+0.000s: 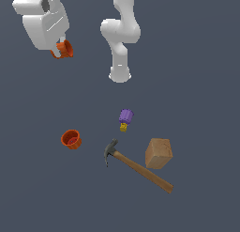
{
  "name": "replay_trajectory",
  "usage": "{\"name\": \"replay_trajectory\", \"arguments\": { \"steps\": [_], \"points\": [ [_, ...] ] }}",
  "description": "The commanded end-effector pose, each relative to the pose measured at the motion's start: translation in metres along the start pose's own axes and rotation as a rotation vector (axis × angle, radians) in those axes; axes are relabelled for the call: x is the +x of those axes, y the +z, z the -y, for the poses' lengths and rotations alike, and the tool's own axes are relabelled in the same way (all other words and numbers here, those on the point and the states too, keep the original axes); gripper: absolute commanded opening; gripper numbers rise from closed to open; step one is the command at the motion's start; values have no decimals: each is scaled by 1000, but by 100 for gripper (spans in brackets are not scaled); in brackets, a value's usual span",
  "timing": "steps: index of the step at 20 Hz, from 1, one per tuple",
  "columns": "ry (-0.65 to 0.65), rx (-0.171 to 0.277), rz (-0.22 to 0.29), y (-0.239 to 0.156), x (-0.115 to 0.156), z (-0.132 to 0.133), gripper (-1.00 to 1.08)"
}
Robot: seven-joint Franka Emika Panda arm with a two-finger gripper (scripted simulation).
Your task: Pick up a designated object from a clutter of objects.
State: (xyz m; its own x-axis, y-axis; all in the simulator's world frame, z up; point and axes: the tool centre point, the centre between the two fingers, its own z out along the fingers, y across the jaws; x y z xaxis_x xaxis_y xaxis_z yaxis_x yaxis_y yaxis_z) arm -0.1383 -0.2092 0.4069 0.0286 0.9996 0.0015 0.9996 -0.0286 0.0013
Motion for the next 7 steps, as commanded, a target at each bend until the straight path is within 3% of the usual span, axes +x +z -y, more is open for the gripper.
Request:
{"name": "replay_trajectory", "arguments": {
  "steps": [1,7],
  "points": [
    [0,1,1,-10,-7,4,-100],
    [0,1,1,-18,-13,6,-100]
  ]
}}
